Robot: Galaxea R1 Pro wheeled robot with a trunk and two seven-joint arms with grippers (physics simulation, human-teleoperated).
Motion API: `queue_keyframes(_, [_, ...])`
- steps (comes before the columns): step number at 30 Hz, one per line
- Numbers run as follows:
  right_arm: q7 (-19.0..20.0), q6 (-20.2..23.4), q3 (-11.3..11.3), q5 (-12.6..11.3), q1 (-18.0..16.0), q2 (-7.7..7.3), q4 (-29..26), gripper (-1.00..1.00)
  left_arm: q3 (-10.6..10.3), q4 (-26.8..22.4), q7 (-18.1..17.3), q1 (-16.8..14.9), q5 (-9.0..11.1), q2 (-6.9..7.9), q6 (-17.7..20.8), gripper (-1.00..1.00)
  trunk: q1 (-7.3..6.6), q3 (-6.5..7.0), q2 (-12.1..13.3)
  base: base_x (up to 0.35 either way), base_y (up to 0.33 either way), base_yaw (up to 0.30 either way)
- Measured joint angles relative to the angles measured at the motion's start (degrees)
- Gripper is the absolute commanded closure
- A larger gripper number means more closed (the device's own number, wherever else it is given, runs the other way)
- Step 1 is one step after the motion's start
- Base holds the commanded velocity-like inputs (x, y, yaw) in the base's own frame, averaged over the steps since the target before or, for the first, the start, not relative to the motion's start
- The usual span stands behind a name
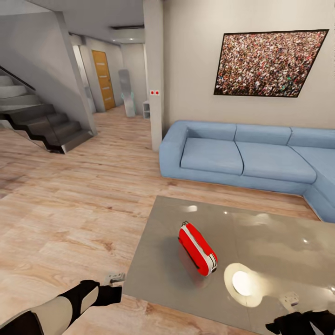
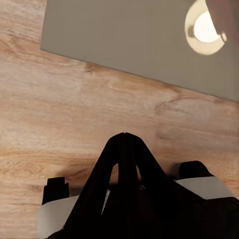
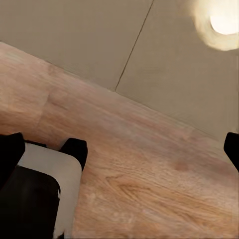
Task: Turn on the radio receiver that's on the table in the living room.
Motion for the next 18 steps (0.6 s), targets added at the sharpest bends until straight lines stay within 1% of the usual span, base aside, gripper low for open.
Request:
queue_keyframes(1, [0.0,0.0,-0.1,-0.4,0.6,0.23,0.0,-1.00,0.0,0.0,0.0,0.3,-0.1,-0.01,-0.6,1.00,0.00,0.09,0.0,0.000,0.000,0.000])
queue_keyframes(4, [-0.4,-0.2,0.0,-3.3,3.5,1.47,0.0,-1.00,0.0,0.0,0.1,2.0,-0.4,-0.03,-3.0,1.00,0.00,0.36,0.0,0.000,0.000,0.000])
queue_keyframes(6, [-1.5,-0.2,0.0,-4.3,5.1,2.31,0.0,-1.00,0.0,0.0,0.2,3.0,-0.4,-0.05,-3.6,1.00,0.00,0.54,0.0,0.000,0.000,0.000])
queue_keyframes(12, [-6.0,-0.4,-0.1,-5.0,8.3,5.06,0.0,-1.00,0.0,0.1,0.4,5.7,-0.5,-0.01,-4.1,1.00,0.00,1.07,0.0,0.000,0.000,0.000])
queue_keyframes(14, [-6.7,-0.4,-0.1,-5.1,9.4,5.77,0.0,-1.00,0.0,0.1,0.5,6.7,-0.5,0.01,-4.3,1.00,0.00,1.25,0.0,0.000,0.000,0.000])
queue_keyframes(18, [-7.2,-1.4,-0.1,-5.2,11.4,7.07,0.0,-1.00,0.0,0.4,0.5,8.9,-0.5,0.03,-6.3,1.00,0.00,1.61,0.0,0.000,0.000,0.000])
